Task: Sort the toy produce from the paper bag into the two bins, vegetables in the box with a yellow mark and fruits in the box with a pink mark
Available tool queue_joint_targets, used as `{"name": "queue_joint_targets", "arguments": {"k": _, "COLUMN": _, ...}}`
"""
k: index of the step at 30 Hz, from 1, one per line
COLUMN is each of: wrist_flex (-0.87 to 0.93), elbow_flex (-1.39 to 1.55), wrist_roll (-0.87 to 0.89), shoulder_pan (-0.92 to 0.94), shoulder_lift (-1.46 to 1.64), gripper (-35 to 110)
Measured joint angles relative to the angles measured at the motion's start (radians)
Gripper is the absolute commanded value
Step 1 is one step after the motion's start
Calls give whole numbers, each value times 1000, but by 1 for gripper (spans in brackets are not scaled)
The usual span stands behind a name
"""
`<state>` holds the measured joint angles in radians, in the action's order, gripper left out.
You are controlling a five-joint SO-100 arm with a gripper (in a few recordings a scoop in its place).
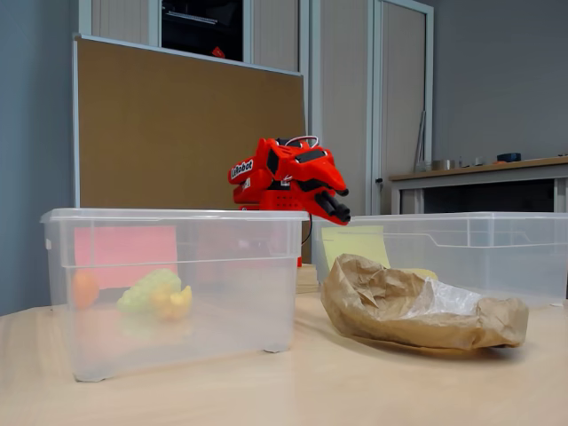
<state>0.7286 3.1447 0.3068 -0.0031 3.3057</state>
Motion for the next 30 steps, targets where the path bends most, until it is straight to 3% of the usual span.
{"name": "queue_joint_targets", "arguments": {"k": 12, "wrist_flex": 106, "elbow_flex": 2, "wrist_roll": 63, "shoulder_pan": -132, "shoulder_lift": 5, "gripper": 0}}
{"name": "queue_joint_targets", "arguments": {"k": 20, "wrist_flex": 207, "elbow_flex": 2, "wrist_roll": 41, "shoulder_pan": -149, "shoulder_lift": 12, "gripper": 0}}
{"name": "queue_joint_targets", "arguments": {"k": 30, "wrist_flex": 304, "elbow_flex": 2, "wrist_roll": -106, "shoulder_pan": -153, "shoulder_lift": 8, "gripper": 0}}
